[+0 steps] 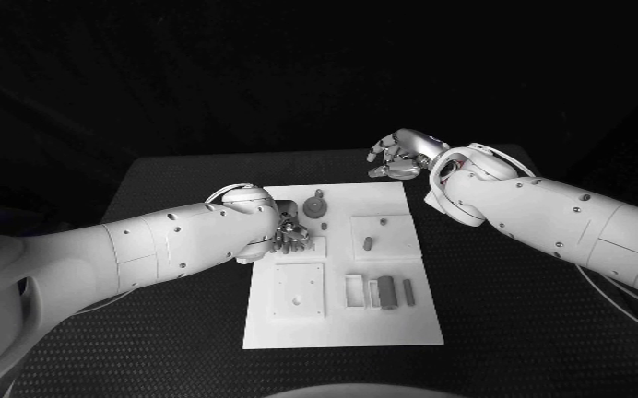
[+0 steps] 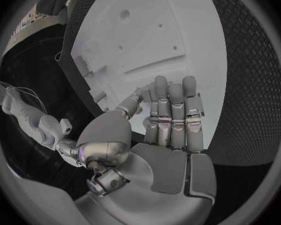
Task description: Assemble the parts on the task board
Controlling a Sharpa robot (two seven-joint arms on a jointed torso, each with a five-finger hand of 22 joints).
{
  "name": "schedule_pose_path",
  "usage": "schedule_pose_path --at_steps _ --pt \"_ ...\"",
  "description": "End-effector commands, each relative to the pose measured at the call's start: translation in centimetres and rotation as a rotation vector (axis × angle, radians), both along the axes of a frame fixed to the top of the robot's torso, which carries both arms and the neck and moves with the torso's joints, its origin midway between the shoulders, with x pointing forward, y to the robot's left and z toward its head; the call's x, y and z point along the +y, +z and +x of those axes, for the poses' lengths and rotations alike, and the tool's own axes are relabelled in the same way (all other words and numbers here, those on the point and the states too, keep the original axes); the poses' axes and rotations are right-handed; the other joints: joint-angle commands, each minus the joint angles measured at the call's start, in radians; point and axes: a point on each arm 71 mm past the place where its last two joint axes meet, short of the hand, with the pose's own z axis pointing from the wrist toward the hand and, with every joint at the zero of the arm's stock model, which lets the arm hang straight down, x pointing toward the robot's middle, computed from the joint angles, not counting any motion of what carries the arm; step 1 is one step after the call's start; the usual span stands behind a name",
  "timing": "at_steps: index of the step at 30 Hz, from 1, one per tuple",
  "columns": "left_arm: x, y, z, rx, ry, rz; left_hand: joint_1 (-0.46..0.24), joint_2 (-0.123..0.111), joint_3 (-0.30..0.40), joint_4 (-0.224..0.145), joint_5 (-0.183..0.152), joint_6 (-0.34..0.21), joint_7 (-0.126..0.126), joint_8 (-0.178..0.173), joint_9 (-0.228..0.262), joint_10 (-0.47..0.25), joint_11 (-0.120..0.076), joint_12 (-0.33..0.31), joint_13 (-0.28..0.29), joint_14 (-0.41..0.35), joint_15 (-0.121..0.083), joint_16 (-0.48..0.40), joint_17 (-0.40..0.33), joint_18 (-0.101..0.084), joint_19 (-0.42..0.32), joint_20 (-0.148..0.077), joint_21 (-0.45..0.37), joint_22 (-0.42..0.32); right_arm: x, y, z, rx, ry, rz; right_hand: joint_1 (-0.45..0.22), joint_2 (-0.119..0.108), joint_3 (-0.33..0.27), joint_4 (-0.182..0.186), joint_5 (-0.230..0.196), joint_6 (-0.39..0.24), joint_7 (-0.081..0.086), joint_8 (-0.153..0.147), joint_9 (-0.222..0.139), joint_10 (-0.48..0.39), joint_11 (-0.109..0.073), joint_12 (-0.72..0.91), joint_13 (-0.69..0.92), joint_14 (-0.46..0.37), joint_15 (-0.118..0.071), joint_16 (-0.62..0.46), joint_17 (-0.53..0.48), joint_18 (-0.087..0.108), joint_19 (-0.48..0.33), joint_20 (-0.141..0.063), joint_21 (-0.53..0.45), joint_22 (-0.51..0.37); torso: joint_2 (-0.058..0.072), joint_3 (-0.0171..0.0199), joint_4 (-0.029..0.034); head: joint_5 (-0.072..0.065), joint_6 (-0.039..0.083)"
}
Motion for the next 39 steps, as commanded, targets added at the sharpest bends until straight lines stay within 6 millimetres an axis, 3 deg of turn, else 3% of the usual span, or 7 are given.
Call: schedule_pose_path --at_steps 1,7,39 --pt "-0.09 -0.32 -0.25 0.028 -0.01 0.016 -0.016 -0.031 -0.008 0.008 0.001 0.002 -0.004 -0.001 0.001 -0.001 -0.003 0.001 -0.002 -0.004 -0.001 0.003 -0.003 0.006 0.005 0.001 -0.006 0.006 0.1 -0.05 -0.04 0.006 0.009 -0.003 -0.011 -0.002 0.002 0.002 0.001 0.007 0.016 -0.006 -0.001 -0.002 0.003 0.006 -0.001 0.001 0.003 -0.005 0.001 0.029 0.0 -0.006 -0.003 0.016 0.0 -0.0004 -0.0001 0.0 -0.001" --pt "-0.09 -0.33 -0.25 0.029 -0.011 0.015 -0.033 -0.061 -0.006 0.029 0.001 0.003 -0.004 -0.003 0.002 -0.001 -0.003 0.001 -0.003 -0.004 -0.002 0.004 -0.006 0.007 0.008 0.0 -0.011 0.004 0.11 -0.05 -0.04 0.006 0.009 -0.003 -0.011 -0.002 0.002 0.002 0.001 0.007 0.016 -0.006 -0.001 -0.002 0.003 0.006 -0.001 0.0 0.003 -0.005 0.001 0.029 0.0 -0.006 -0.003 0.016 0.0 0.0 0.0003 -0.001 -0.001" --pt "0.29 -0.16 -0.06 0.007 0.008 -0.01 -0.06 -0.093 -0.006 0.07 0.001 0.008 -0.008 -0.003 0.006 0.003 -0.006 0.005 -0.003 -0.001 -0.005 0.012 -0.012 0.009 0.015 -0.002 -0.016 0.007 0.04 -0.07 -0.02 0.007 0.009 -0.004 -0.011 -0.002 0.002 0.002 0.001 0.007 0.015 -0.006 -0.001 -0.001 0.002 0.007 -0.002 0.001 0.003 -0.005 0.001 0.029 0.001 -0.006 -0.003 0.016 0.0 -0.0001 0.0002 -0.004 0.003"
